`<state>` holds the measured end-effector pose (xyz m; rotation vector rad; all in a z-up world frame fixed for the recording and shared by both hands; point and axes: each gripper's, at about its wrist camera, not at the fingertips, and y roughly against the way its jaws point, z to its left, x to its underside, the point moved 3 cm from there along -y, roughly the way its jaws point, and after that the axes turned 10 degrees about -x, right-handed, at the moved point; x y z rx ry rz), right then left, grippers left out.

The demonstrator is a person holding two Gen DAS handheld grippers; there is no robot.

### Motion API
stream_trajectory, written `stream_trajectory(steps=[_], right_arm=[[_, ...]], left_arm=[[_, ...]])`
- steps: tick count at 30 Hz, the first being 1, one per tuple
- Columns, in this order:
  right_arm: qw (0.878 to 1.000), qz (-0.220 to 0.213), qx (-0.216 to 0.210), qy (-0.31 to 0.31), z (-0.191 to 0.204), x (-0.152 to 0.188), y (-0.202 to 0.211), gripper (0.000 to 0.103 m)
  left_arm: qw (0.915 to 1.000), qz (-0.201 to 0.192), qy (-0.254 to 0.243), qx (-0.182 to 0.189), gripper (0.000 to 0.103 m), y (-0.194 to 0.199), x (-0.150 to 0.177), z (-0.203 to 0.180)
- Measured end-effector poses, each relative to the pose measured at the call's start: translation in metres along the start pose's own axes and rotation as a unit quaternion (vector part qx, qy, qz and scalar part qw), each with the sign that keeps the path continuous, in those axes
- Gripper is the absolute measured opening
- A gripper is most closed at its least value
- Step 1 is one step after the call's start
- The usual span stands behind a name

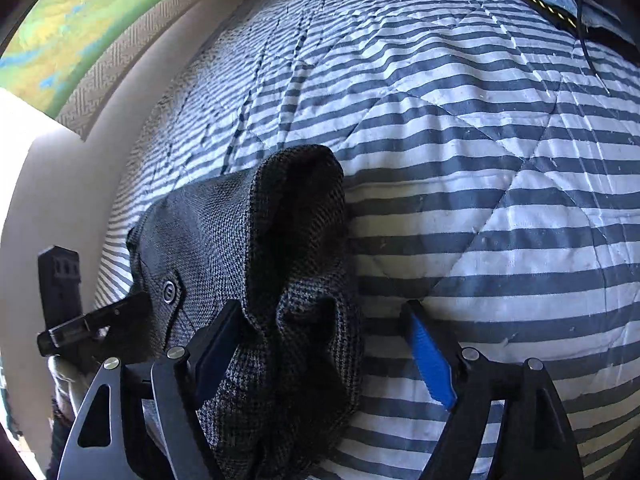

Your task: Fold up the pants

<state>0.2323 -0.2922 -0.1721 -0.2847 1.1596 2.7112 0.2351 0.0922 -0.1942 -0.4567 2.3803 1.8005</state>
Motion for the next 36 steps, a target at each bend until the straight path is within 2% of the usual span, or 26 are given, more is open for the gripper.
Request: stream_trajectory(steps=[2,3,6,8,9,16,22,30,36], right_arm=[[1.000,0.000,0.001,0.002,0.000,0.002,0.001,0.078],[1.000,0.004,-0.003,0.006,0.002,0.003,0.000,0.078],[1.000,0.019,-0.014,0.009,0.007,0.003,-0.003,0.073],[0.998,0.039,-0.042,-0.004,0.011,0.004,-0.011,0.055],[0.998,0.047,-0.049,-0.014,0.014,0.006,-0.017,0.054],[0.999,0.050,0.007,-0.006,0.034,0.007,-0.031,0.050],[0.998,0.050,0.027,-0.003,0.040,0.006,-0.034,0.050],[0.994,0.042,0.100,-0.008,0.053,0.005,-0.042,0.050],[0.991,0.028,0.130,-0.016,0.059,0.007,-0.043,0.046]], left_arm=[[1.0000,0.006,0.001,0.007,0.069,0.000,0.001,-0.002],[0.9998,0.013,0.006,0.016,0.060,-0.001,0.002,-0.004],[0.9999,0.004,0.010,0.004,0.059,-0.002,0.004,-0.010],[0.9999,-0.007,0.015,0.001,0.058,-0.002,0.007,-0.013],[0.9997,-0.013,0.019,0.003,0.057,-0.002,0.008,-0.013],[0.9984,-0.029,0.035,0.035,0.056,-0.004,0.012,-0.006],[0.9980,-0.029,0.027,0.048,0.056,-0.004,0.011,0.000],[0.9990,-0.032,0.004,0.032,0.055,-0.001,0.014,-0.002],[0.9988,-0.031,0.006,0.036,0.054,-0.001,0.012,0.001]])
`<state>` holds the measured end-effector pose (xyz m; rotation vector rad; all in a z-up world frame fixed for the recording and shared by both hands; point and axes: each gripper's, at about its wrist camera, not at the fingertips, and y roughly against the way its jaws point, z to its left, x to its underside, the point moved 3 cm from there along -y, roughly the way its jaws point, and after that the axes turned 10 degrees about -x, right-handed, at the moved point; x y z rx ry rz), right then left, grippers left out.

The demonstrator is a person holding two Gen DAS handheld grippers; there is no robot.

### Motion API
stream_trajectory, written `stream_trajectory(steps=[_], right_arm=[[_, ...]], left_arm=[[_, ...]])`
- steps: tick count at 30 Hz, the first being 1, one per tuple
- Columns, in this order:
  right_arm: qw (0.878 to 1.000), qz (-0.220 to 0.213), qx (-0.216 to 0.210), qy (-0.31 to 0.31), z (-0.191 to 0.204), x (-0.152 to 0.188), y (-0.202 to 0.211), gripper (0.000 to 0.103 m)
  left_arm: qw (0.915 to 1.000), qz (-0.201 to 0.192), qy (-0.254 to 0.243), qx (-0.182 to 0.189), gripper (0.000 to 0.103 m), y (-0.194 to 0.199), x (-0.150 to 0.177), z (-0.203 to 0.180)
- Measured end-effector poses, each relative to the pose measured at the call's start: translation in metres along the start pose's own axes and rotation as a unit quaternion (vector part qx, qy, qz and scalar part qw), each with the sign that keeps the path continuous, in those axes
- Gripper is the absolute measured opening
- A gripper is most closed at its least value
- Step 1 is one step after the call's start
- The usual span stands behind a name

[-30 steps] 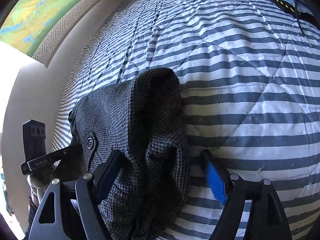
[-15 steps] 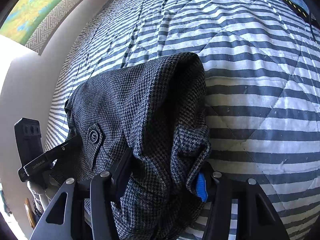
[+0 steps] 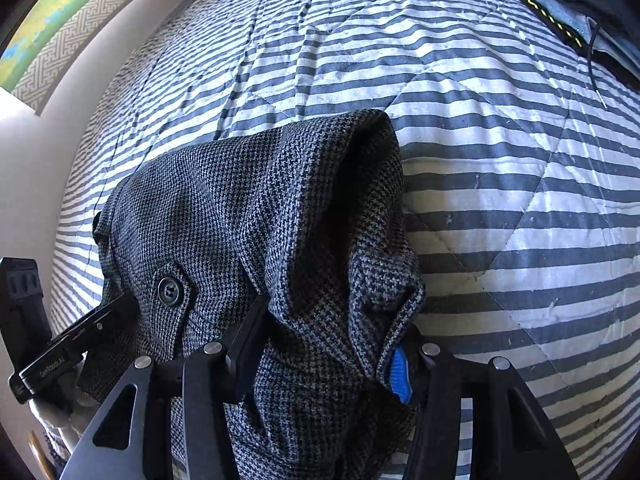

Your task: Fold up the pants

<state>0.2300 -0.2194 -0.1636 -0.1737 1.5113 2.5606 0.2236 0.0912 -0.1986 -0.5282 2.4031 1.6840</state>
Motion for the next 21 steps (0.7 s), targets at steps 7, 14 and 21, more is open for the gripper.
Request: stream_trajectory(steps=[7,14,21], right_arm=[[1.000,-0.009,0.026,0.004,0.007,0.000,0.001,0.040],[0.999,-0.020,0.040,0.020,0.015,0.000,0.005,0.032],[0.999,-0.026,0.039,0.021,0.018,-0.001,0.007,0.029]], left_arm=[[1.0000,0.002,0.001,0.004,0.052,0.001,0.000,0.002],[1.0000,-0.004,-0.003,-0.002,0.045,0.009,-0.001,0.002],[0.9999,-0.007,-0.007,-0.008,0.042,0.014,0.001,0.000]])
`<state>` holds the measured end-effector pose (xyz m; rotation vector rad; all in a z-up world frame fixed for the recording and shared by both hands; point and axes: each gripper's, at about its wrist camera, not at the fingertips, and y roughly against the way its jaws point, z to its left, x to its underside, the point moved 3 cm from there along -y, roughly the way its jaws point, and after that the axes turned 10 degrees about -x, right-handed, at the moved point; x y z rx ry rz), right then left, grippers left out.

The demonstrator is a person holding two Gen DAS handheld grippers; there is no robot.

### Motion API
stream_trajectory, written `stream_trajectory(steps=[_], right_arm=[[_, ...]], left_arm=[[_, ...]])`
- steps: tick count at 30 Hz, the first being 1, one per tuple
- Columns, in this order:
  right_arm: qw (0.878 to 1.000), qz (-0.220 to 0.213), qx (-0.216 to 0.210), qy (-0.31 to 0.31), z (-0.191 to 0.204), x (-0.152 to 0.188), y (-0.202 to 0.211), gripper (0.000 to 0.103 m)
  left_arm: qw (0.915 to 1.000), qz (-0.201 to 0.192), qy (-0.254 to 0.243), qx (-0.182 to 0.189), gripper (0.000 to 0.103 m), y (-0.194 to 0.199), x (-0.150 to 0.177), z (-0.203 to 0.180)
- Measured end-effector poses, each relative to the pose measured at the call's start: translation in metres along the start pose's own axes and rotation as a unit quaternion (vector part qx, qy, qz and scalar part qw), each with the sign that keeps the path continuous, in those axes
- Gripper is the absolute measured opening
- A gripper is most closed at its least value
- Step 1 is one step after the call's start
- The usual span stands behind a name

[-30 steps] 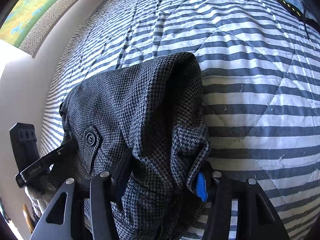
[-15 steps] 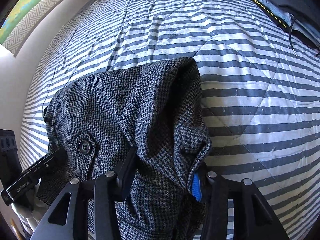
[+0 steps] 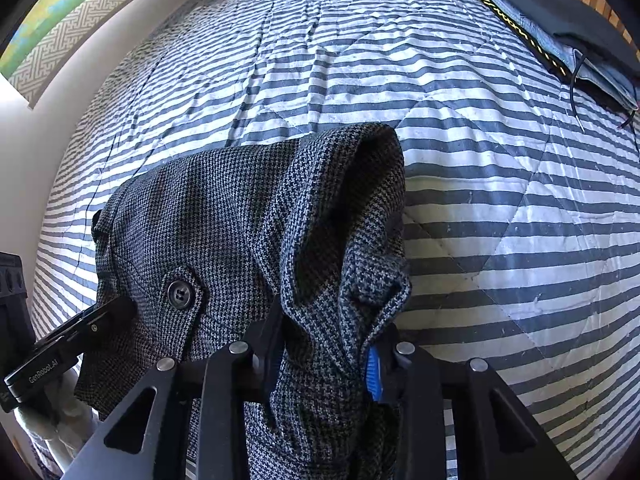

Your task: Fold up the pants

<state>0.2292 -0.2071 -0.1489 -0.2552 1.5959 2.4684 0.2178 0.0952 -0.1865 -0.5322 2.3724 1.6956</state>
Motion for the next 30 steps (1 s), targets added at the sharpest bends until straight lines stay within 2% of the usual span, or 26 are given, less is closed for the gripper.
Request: stream_trajectory(steps=[3,5,7,12,16,25,30], right_arm=[[1.000,-0.002,0.000,0.003,0.001,0.001,0.002,0.029],[1.000,-0.004,-0.001,0.002,0.001,0.002,0.003,0.029],[1.000,-0.004,0.000,0.001,0.001,0.003,0.003,0.029],[1.000,-0.003,0.001,-0.001,0.002,0.004,0.003,0.029],[1.000,-0.003,0.002,-0.002,0.002,0.005,0.003,0.029],[1.000,-0.016,-0.009,-0.001,0.003,0.005,0.009,0.028],[0.999,-0.032,-0.032,0.003,0.004,0.010,0.022,0.026]], left_arm=[[1.0000,0.001,0.002,-0.003,0.042,-0.001,0.000,0.000],[1.0000,0.002,0.005,-0.006,0.045,-0.002,0.000,0.000],[0.9999,0.007,0.012,-0.004,0.053,-0.006,0.000,0.001],[0.9999,0.008,0.014,0.004,0.056,-0.013,0.000,0.002],[1.0000,0.004,-0.003,0.000,0.047,-0.012,0.000,-0.001],[0.9998,-0.017,-0.007,0.004,0.032,0.008,0.000,-0.009],[0.9996,-0.024,-0.007,0.009,0.031,0.019,0.007,-0.010]])
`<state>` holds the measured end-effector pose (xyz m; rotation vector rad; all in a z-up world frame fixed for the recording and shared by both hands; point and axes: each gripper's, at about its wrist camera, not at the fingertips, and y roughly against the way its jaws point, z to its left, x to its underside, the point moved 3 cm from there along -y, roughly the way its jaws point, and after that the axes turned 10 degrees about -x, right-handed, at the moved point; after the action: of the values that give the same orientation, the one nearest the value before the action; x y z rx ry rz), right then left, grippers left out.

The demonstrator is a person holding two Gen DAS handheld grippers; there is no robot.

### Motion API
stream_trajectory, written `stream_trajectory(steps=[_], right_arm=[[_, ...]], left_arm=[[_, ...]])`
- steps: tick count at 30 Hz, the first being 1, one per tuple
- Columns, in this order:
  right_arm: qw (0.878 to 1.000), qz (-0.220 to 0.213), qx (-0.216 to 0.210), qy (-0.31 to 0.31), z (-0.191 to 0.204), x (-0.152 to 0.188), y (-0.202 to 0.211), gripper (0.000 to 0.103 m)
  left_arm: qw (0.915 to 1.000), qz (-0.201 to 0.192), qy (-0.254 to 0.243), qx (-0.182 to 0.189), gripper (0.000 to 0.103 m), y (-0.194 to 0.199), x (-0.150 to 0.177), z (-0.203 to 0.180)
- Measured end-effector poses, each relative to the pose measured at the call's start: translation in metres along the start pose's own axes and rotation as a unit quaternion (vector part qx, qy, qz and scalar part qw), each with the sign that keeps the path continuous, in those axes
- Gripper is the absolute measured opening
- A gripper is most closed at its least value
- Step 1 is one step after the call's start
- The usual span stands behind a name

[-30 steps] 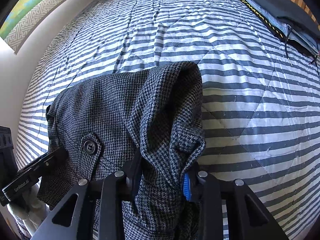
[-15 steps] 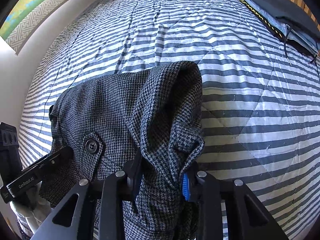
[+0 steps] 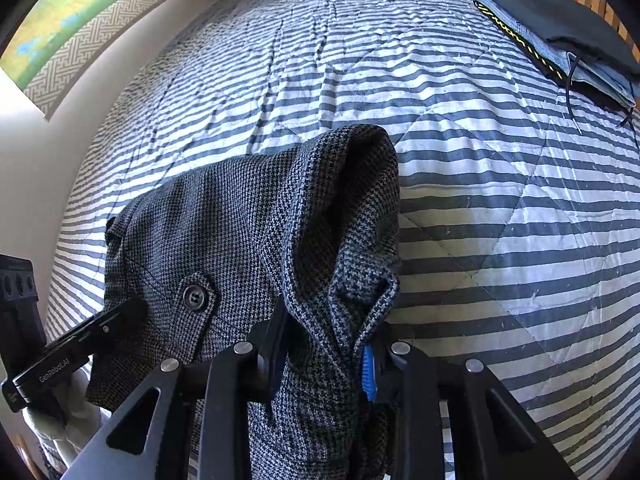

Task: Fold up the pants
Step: 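Lift the folded trousers with both tools and carry them toward the clothes stack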

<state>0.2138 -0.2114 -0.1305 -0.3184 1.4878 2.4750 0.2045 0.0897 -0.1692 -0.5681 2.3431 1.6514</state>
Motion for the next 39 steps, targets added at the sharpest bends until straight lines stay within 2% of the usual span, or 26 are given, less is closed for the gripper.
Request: stream_trajectory(steps=[2,4,6,10,14,16,17,18,19,22,23,24,25,28,34,39], right_arm=[[1.000,-0.001,-0.007,0.007,0.000,0.002,0.003,0.026],[1.000,-0.002,-0.011,0.007,-0.003,0.002,0.002,0.026],[1.000,0.002,-0.019,0.002,-0.006,0.001,-0.001,0.027],[0.999,0.009,-0.043,-0.012,-0.020,-0.002,0.000,0.038],[0.997,0.015,-0.064,-0.027,-0.034,0.002,0.006,0.051],[0.996,0.026,-0.081,-0.035,-0.040,0.006,0.004,0.052],[0.995,0.030,-0.087,-0.040,-0.042,0.008,0.001,0.053],[0.994,0.034,-0.096,-0.045,-0.044,0.009,-0.004,0.053],[0.993,0.036,-0.105,-0.051,-0.045,0.010,-0.008,0.054],[0.992,0.031,-0.114,-0.054,-0.041,0.011,-0.017,0.055],[0.993,0.027,-0.108,-0.048,-0.038,0.010,-0.017,0.052],[0.993,0.026,-0.108,-0.044,-0.035,0.010,-0.017,0.040],[0.992,0.024,-0.112,-0.045,-0.033,0.010,-0.015,0.033],[0.993,0.009,-0.112,-0.027,-0.024,0.011,-0.003,0.026],[0.993,-0.037,-0.114,0.005,-0.008,0.015,0.047,0.024],[0.990,-0.091,-0.108,0.021,-0.016,0.009,0.111,0.024]], left_arm=[[0.9999,-0.005,0.009,-0.003,0.037,-0.003,0.001,0.004],[0.9995,0.002,0.033,-0.005,0.051,-0.009,0.001,0.010],[0.9996,0.010,0.028,-0.001,0.056,-0.014,-0.001,0.011],[0.9996,0.015,0.016,-0.018,0.070,-0.019,-0.007,0.013],[0.9989,0.037,0.027,0.006,0.071,-0.029,-0.015,0.020],[0.9984,0.050,0.020,0.014,0.071,-0.032,-0.018,0.020],[0.9982,0.056,0.017,0.014,0.068,-0.033,-0.019,0.019],[0.9973,0.067,0.018,0.024,0.052,-0.035,-0.020,0.019],[0.9958,0.080,0.026,0.035,0.047,-0.038,-0.019,0.018],[0.9973,0.068,0.014,0.022,0.040,-0.036,-0.017,0.013],[0.9977,0.064,0.011,0.018,0.038,-0.034,-0.017,0.011],[0.9980,0.060,0.013,0.017,0.035,-0.032,-0.017,0.009],[0.9981,0.057,0.014,0.019,0.032,-0.028,-0.017,0.007],[0.9987,0.045,0.008,0.022,0.028,-0.011,-0.016,-0.005],[0.9991,0.013,-0.020,0.034,0.027,0.033,-0.019,-0.043],[0.9962,-0.013,-0.064,0.058,0.027,0.060,-0.039,-0.107]])
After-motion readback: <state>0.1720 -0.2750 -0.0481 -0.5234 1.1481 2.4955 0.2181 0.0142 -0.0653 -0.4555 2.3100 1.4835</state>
